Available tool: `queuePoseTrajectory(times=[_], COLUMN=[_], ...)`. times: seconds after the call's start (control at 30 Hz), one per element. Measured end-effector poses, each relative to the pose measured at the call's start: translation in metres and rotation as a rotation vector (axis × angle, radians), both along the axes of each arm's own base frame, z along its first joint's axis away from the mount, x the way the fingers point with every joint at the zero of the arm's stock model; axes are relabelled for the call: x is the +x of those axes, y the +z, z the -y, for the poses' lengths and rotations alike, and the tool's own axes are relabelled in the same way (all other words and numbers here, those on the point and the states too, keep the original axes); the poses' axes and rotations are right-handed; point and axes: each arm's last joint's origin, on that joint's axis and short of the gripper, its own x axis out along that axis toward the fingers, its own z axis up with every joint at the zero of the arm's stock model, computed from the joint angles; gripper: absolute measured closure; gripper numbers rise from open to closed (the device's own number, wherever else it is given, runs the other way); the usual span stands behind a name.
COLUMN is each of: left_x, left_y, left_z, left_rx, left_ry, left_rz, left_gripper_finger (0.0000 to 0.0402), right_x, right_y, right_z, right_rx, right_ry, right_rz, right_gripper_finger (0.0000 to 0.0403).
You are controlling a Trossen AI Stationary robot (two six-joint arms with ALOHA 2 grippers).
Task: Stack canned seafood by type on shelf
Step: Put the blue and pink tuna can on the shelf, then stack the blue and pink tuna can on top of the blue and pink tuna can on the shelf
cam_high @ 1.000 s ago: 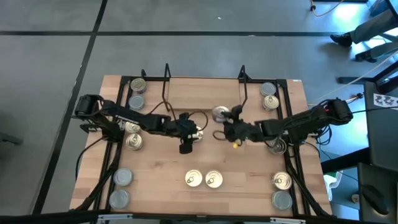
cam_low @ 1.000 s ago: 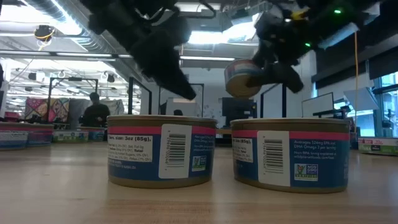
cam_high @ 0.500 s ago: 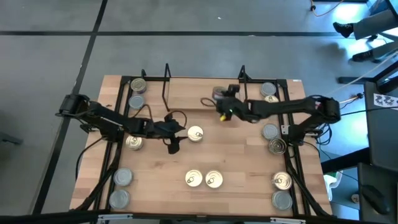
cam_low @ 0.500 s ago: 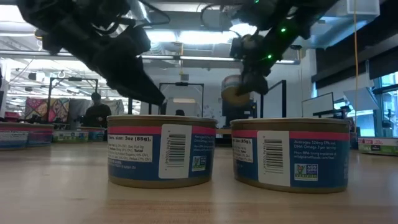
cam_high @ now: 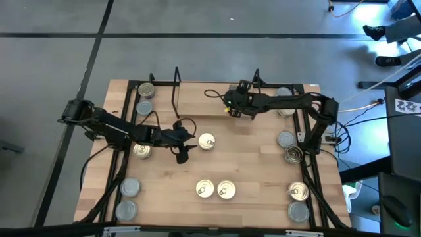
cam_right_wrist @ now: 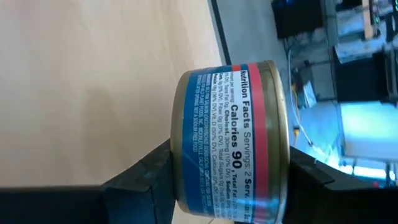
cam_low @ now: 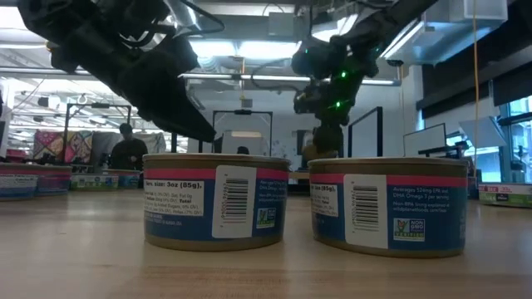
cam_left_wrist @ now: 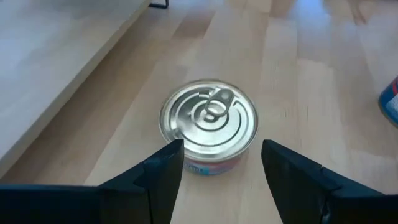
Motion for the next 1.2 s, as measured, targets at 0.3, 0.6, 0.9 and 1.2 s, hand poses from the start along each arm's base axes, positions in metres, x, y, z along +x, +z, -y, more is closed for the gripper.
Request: queuePoseTrajectory(times=[0.3, 0.6, 0.9, 1.2], left_x=[0.0, 0.0, 0.0, 0.0], left_y=[0.0, 0.0, 0.0, 0.0], left_z=[0.0, 0.0, 0.0, 0.001], left_rx=[0.03, 0.035, 0.034, 0.02], left_ry=[-0.022, -0.025, -0.025, -0.056], left_rz=[-0.008, -0.009, -0.009, -0.01], left_gripper_finger=[0.0188, 0.0188, 0.0188, 0.0188], right_x=[-0.012, -0.018, -0.017, -0.023], right_y=[-0.012, -0.012, -0.013, 0.012], right_z=[0.027, 0.038, 0.036, 0.013], right_rx=[0.028, 0.087, 0.132, 0.2], right_ry=[-0.093, -0.093, -0.062, 0.022], right_rz=[-0.034, -0.011, 0.002, 0.013], right_gripper_finger=[0.0204, 0.0161, 0.0071, 0.0098])
